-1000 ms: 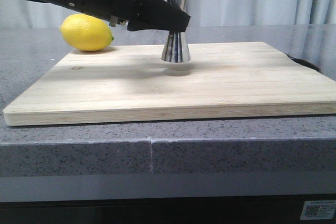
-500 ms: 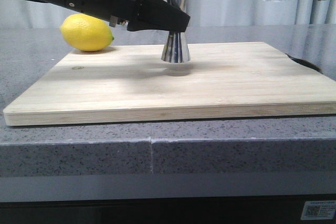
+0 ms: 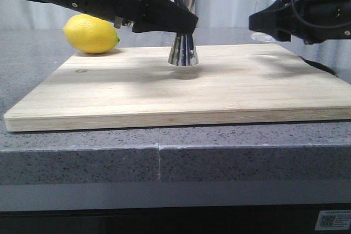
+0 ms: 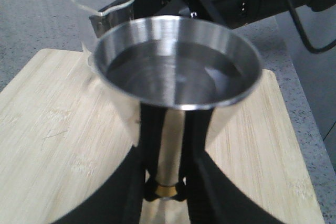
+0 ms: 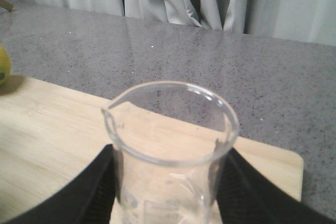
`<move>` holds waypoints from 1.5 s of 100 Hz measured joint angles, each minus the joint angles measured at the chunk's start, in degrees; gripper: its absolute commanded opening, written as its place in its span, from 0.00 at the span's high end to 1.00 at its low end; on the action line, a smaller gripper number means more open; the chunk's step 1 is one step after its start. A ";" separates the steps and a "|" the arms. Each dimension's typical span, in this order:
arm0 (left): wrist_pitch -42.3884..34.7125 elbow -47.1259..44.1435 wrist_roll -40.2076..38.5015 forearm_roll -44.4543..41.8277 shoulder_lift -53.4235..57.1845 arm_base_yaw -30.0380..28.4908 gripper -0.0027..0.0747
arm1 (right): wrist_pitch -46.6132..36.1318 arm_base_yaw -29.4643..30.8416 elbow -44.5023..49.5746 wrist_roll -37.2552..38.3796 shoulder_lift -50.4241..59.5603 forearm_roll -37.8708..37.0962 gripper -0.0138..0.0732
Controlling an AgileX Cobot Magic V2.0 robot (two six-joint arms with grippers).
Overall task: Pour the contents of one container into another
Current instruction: 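Tilt the beaker upright and move it away with the right gripper, then lower the empty beaker onto the board far from the jigger, right gripper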
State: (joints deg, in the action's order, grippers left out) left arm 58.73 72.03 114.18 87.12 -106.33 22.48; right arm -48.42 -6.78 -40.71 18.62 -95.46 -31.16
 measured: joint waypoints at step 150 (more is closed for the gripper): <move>0.00 0.00 0.00 -0.09 0.00 0.00 0.85 | -3.83 0.12 -5.46 -3.33 -9.77 1.07 0.62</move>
State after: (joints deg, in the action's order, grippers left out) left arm 58.73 72.03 114.18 87.03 -106.33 22.48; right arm -52.25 -6.67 -46.16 15.30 -105.23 -30.08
